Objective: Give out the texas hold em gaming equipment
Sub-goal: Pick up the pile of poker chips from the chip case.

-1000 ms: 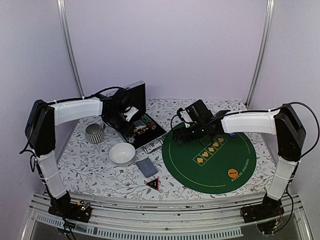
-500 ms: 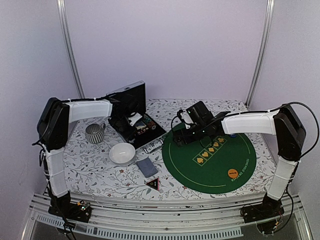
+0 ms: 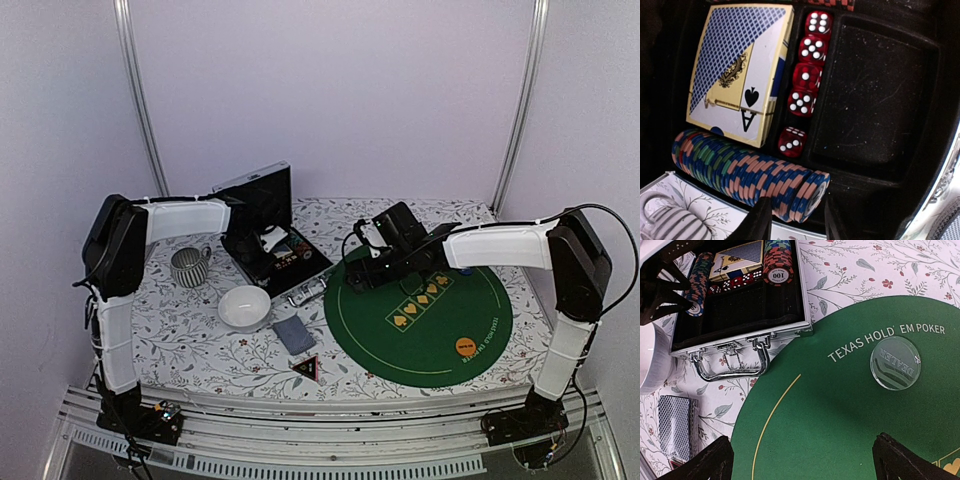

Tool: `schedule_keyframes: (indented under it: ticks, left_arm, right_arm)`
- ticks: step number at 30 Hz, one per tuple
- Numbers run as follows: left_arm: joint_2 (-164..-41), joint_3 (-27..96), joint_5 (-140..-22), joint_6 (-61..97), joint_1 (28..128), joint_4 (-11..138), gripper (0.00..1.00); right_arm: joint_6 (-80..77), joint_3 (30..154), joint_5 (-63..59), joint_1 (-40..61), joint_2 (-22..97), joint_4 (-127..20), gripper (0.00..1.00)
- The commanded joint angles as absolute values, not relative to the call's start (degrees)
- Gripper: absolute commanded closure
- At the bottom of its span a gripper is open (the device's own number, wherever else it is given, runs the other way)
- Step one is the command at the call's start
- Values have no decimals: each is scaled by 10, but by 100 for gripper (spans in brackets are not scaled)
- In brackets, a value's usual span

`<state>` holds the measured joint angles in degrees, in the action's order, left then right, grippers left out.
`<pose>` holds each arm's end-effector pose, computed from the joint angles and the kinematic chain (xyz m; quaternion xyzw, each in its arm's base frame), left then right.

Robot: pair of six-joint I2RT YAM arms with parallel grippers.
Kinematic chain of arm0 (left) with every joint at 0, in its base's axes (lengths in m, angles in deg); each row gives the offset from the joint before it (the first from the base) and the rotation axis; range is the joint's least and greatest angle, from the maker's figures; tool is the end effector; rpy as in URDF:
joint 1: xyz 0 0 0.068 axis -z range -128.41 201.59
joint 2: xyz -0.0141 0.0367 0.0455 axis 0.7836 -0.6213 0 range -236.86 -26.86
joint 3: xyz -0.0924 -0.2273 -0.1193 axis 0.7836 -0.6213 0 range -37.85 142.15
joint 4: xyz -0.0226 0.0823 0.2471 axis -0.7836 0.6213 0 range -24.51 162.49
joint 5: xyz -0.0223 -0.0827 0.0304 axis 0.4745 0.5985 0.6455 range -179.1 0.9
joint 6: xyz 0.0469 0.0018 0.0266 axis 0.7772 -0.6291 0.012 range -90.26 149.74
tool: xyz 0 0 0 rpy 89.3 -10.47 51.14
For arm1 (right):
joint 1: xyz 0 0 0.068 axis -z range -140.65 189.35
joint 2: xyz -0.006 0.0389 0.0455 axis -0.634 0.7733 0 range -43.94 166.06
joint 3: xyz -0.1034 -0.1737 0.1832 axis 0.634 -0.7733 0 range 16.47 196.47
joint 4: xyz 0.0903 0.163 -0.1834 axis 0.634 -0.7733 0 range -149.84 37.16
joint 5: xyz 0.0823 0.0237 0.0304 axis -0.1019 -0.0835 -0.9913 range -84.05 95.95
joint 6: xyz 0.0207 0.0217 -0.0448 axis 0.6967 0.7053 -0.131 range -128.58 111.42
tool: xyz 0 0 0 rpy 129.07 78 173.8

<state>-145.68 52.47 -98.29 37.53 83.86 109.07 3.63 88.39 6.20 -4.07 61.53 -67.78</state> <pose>0.3621 -0.2219 0.1767 0.3256 0.9293 0.0444 0.1685 0.2909 0.2751 0.2005 -0.2508 0.9009 0.1635 0.3144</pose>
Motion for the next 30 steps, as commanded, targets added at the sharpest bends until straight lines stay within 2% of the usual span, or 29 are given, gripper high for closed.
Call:
schedule_keyframes:
  ticks: [1,21,30]
  left_arm:
    - [-1447,514,-932,386,844,1106,62]
    - [-1444,514,-952,406,845,1106,62]
    - [-1439,515,-957,418,840,1106,54]
  right_arm:
    - [40,882,57,-36,609,-671,1]
    - [38,879,44,-30,612,-674,1]
    - [39,876,44,-29,611,-677,1]
